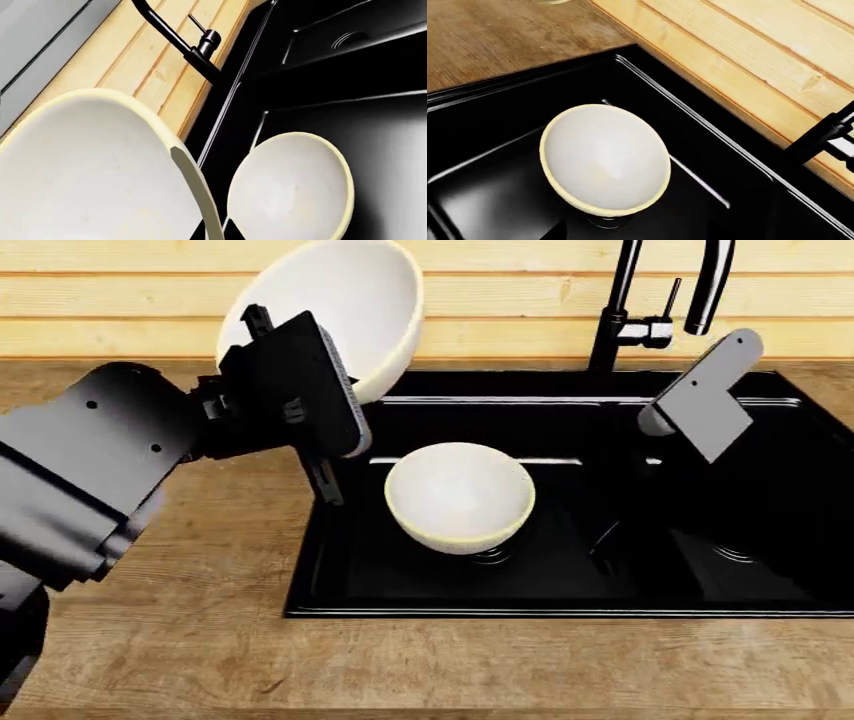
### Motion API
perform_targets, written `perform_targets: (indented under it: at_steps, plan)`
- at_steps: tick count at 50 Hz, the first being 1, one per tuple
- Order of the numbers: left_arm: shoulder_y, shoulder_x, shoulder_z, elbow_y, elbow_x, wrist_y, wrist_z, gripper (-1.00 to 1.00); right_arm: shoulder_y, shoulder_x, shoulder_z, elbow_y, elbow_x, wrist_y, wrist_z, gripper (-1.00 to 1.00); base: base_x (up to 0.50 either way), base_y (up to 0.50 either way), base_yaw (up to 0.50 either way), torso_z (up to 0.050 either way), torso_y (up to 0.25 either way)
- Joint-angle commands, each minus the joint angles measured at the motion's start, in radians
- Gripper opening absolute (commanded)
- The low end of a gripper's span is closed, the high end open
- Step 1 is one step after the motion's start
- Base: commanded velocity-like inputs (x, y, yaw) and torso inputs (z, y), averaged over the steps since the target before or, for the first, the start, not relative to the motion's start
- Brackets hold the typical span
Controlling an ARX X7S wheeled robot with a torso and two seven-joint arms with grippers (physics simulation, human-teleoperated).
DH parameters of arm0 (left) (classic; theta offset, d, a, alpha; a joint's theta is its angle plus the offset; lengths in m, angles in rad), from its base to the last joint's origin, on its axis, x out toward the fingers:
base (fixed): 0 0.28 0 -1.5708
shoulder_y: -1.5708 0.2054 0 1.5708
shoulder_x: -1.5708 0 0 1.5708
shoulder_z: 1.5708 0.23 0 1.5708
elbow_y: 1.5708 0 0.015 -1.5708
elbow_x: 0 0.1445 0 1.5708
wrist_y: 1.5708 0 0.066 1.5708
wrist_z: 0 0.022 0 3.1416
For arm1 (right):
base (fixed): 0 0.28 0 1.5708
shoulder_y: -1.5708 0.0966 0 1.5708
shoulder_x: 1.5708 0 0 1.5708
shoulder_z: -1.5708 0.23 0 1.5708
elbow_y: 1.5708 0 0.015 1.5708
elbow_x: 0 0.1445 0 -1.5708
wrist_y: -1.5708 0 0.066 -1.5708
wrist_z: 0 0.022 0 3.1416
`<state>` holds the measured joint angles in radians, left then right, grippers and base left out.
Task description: Stack the bowls in the sink.
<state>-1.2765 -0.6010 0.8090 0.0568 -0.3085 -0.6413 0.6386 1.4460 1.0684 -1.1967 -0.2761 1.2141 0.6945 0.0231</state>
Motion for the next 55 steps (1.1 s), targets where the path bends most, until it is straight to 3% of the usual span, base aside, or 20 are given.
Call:
perform_targets:
  at_steps: [1,18,35,55]
  plan:
    - [-0.099,0.186,0.099,-0.28,0.073,0.137,0.085,-1.0,-0.074,0.219,0.043,-0.161,0.09,-0.07,0.108,1.0,0.0,0.0,0.0,0.0,0.0]
    - [-0.176,0.393,0.206,-0.695,0.149,0.353,0.185,-1.0,-0.139,0.352,0.042,-0.206,0.124,-0.174,0.147,1.0,0.0,0.0,0.0,0.001,0.001]
    - [-0.209,0.588,0.25,-1.153,0.171,0.616,0.243,-1.0,-0.137,0.382,0.052,-0.21,0.139,-0.162,0.155,1.0,0.0,0.0,0.0,0.0,0.0]
    - [-0.205,0.601,0.6,-1.219,-0.136,0.692,0.17,-1.0,-0.143,0.369,0.053,-0.202,0.133,-0.15,0.16,1.0,0.0,0.0,0.0,0.0,0.001]
